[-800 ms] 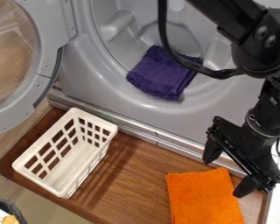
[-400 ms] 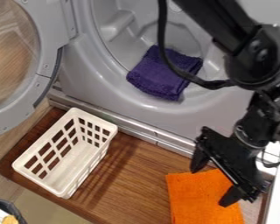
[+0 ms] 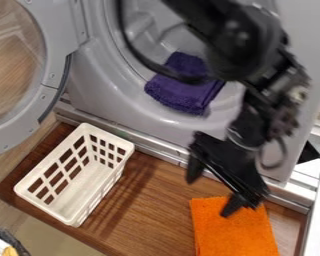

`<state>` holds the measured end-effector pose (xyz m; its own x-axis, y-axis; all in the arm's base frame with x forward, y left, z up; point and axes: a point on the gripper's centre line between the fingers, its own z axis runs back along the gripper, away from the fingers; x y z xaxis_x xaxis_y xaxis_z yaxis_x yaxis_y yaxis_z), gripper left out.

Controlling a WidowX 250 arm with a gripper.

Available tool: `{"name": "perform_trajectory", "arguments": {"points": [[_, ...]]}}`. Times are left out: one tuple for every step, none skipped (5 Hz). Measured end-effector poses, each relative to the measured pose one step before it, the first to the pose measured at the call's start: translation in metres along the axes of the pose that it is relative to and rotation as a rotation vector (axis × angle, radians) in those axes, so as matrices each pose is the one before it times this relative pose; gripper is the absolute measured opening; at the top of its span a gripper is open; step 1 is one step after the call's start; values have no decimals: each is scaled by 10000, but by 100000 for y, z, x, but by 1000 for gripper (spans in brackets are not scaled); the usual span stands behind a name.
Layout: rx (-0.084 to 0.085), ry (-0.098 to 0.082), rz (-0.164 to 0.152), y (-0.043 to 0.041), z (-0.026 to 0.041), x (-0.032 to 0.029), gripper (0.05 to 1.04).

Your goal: Take the purple cloth out of the washing machine and put it in the white basket

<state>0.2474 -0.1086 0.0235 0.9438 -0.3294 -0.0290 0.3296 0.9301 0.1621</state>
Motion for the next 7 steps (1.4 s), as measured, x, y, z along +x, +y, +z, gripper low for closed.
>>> {"name": "perform_trajectory", "arguments": {"points": [[-417, -1309, 1198, 2994, 1411, -181, 998], [-134, -1301, 1051, 2703, 1195, 143, 999], [-10, -867, 618, 1629, -313, 685, 999], [166, -1080, -124, 780, -334, 1795, 999], [355, -620, -331, 899, -229, 1413, 999], [-16, -423, 269, 1199, -598, 1896, 999], [-117, -44, -74, 586, -1732, 1116, 999]]}}
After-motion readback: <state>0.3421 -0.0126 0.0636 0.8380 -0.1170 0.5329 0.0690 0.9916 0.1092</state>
